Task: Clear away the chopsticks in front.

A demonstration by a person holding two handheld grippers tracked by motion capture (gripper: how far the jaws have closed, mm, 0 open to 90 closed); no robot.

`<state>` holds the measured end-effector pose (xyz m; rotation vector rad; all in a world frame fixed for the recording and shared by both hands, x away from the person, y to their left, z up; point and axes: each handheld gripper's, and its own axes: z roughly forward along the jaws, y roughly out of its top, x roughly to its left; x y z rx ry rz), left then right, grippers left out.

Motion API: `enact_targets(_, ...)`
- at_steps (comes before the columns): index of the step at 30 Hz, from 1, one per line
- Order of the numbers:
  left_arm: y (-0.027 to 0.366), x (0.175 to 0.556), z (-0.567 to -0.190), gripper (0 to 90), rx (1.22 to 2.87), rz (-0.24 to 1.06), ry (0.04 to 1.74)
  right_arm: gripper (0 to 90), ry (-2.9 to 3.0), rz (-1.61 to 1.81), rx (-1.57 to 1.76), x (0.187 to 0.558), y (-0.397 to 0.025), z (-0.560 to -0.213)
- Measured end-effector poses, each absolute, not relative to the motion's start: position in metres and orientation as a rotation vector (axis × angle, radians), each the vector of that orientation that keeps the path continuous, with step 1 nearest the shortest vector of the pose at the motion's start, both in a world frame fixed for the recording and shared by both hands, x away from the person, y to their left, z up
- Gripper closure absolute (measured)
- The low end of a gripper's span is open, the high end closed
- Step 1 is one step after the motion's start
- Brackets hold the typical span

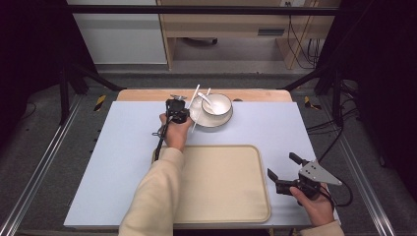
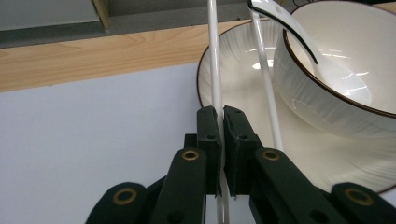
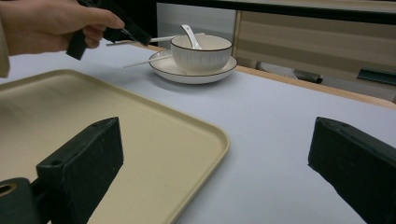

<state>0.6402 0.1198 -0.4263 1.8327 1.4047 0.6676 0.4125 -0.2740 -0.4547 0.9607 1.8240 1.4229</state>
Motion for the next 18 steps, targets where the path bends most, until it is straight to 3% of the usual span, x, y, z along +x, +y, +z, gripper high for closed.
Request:
enact_targets(6, 0.140, 0.603, -0.411, 85.3, 1.818, 0.666, 1.446, 3.4, 1.826, 1.433, 0.960, 0.413, -0.272, -0.454)
enact_targets(18, 0.177, 0.477, -0.417, 85.3, 1.668, 0.658, 1.503, 3.5, 1.847, 1.449, 0.947, 0.412, -0.268, -0.454)
